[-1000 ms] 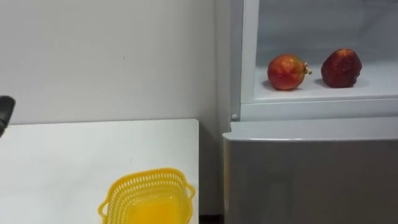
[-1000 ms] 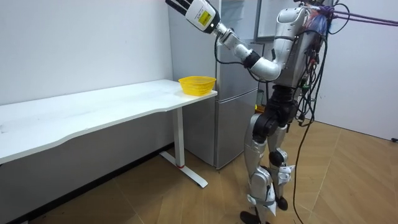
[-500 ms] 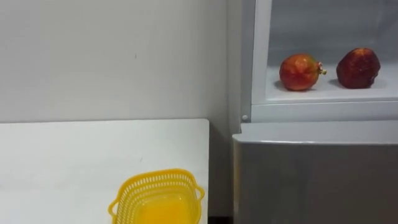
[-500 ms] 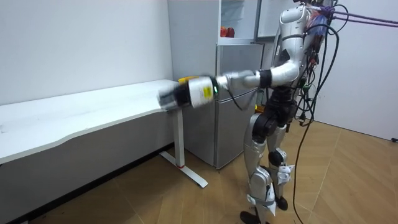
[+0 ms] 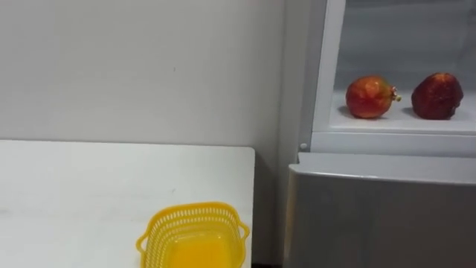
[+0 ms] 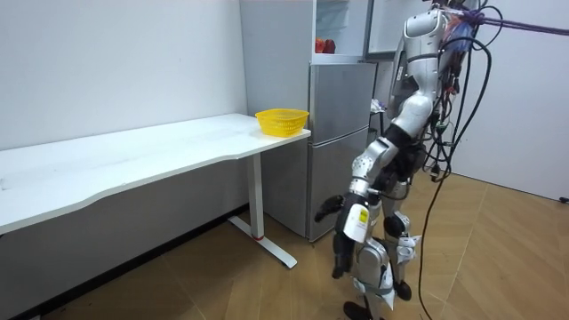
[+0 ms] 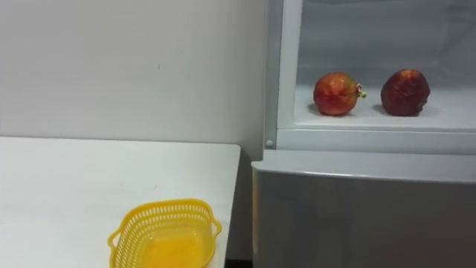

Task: Retrieve from the upper fridge

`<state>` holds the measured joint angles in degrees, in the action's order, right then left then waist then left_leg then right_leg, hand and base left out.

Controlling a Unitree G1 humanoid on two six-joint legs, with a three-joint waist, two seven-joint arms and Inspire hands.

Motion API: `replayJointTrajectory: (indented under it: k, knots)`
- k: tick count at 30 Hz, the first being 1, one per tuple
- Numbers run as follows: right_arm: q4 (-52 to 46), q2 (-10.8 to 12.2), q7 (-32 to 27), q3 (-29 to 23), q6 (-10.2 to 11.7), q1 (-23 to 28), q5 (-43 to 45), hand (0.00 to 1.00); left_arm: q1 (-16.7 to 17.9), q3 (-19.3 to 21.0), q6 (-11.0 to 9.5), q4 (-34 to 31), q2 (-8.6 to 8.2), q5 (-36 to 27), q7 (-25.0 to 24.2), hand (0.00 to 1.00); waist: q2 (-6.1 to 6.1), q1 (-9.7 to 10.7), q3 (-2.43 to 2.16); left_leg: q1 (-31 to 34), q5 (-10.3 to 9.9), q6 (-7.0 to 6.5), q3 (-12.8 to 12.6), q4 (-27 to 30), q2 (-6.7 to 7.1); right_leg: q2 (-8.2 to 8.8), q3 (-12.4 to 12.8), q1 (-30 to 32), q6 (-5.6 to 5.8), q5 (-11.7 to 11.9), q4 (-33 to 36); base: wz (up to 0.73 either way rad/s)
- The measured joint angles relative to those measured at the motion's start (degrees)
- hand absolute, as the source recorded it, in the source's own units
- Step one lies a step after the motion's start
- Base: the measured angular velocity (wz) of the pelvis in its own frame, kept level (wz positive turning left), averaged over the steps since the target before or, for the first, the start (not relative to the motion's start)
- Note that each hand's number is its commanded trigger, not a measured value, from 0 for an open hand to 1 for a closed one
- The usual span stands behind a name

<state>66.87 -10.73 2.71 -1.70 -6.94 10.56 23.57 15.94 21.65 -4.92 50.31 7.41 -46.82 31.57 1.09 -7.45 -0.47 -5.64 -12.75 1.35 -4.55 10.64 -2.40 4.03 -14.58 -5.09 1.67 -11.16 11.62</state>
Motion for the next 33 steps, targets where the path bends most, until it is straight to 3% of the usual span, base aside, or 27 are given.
replayJointTrajectory:
  k: [2,8,13,19,23,27,28,29,33]
  knots:
    - [0.04,-0.03,0.02,-0.14,-0.01,-0.19,-0.81,0.00,-0.51,-0.44,0.00,4.01,0.02,-0.05,-1.64,0.00,-0.07,0.18,0.19,0.02,0.00,0.00,-0.03,0.01,0.01,0.00,0.02,0.03,0.01,0.01,0.02,0.00]
    - [-0.20,0.17,-0.48,-0.15,0.42,-0.25,-4.94,0.00,-1.13,-2.92,0.83,13.98,-0.37,0.15,-5.50,0.00,-0.03,1.32,0.20,-0.21,0.01,0.00,-0.02,-1.02,0.11,0.05,0.17,0.08,0.16,-0.19,-0.02,0.00]
    - [-2.28,1.13,-2.31,-3.78,0.82,-0.53,-9.43,0.00,-0.53,-3.56,2.67,16.46,-1.44,0.12,-8.40,0.00,-0.44,1.46,0.34,-0.81,0.01,-0.02,-1.11,-1.27,0.07,-0.04,1.39,0.28,0.20,-0.24,-0.10,-0.11]
    - [-10.45,1.46,-3.94,-9.30,3.93,-0.51,-19.71,0.00,-0.49,-1.81,2.74,16.99,-1.40,1.67,-11.71,0.00,-0.58,3.15,0.38,-0.85,0.01,-0.02,-1.36,-1.31,0.05,-0.08,1.68,0.31,0.21,-0.23,-0.08,-0.02]
    - [-28.29,1.87,-5.38,-10.95,4.31,0.05,-20.29,0.00,-0.17,-1.62,2.77,16.92,-1.40,5.16,-14.47,0.00,-0.61,4.40,0.38,-0.63,0.01,-0.02,-2.00,-1.31,0.05,-0.08,2.19,1.26,0.23,-0.25,0.02,-0.09]
    - [-45.88,4.10,-7.94,-10.56,4.49,1.71,-19.55,0.00,-0.14,-2.99,3.16,16.97,-1.57,6.47,-16.13,0.00,-0.49,5.37,0.43,-0.39,0.01,-0.02,-2.10,-1.29,0.03,-0.12,2.46,1.40,0.23,-0.25,0.00,-0.02]
    - [-51.23,4.39,-8.45,-9.76,4.88,2.77,-19.51,0.00,-0.03,-3.20,3.48,17.08,-1.58,7.01,-16.68,0.00,-0.55,5.58,0.36,-0.12,0.01,-0.02,-2.09,-1.29,0.03,-0.13,2.44,1.54,0.22,-0.24,0.01,0.00]
    - [-55.45,4.46,-9.14,-8.84,5.19,4.02,-18.93,0.00,0.26,-4.11,3.52,17.30,-1.57,7.06,-17.31,0.00,-0.43,5.54,0.01,0.15,0.01,-0.02,-2.25,-1.32,0.04,-0.15,2.63,2.05,0.24,-0.21,0.07,-0.08]
    - [-65.53,5.41,-10.92,-6.64,5.24,6.82,-16.60,0.00,0.62,-4.96,3.79,20.66,-1.59,8.59,-19.34,0.00,-0.58,5.97,-0.25,0.14,0.01,-0.02,-3.36,-1.33,0.05,-0.14,3.41,2.16,0.29,-0.18,0.06,-0.11]
